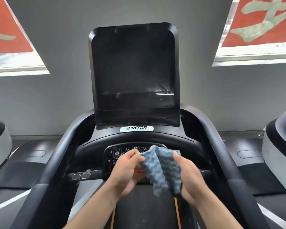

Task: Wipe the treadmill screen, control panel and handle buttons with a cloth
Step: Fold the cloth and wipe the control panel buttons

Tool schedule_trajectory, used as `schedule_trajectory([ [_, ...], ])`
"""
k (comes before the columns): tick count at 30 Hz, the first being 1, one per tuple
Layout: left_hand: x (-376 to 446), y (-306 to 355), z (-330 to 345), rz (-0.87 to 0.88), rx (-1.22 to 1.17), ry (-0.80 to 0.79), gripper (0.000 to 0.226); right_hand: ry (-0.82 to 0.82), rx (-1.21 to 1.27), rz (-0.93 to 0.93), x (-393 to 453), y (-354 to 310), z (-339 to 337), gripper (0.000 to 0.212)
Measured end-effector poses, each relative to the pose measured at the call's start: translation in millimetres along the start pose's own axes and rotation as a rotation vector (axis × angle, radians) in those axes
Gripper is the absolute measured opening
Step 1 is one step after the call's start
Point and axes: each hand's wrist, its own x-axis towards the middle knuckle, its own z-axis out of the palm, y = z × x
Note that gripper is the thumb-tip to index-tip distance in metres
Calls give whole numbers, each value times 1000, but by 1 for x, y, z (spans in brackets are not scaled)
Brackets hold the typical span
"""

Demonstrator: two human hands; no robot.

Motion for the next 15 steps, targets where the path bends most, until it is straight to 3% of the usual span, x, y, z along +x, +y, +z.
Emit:
schedule_trajectory([
  [3,0,14,-7,54,7,121,21,55,187,101,-2,-13,-2,54],
  [5,0,24,-12,73,182,196,20,51,196,118,2,-19,0,58],
  [7,1,34,-20,84,423,171,35,41,138,99,6,-24,8,57],
  [10,0,51,-24,45,606,-71,51,-13,44,84,12,-31,26,56],
  [13,-4,59,-16,-20,679,-360,49,-123,-39,120,17,-34,37,56],
  [15,-5,56,-16,-16,646,-413,49,-191,-31,147,18,-34,37,54],
])
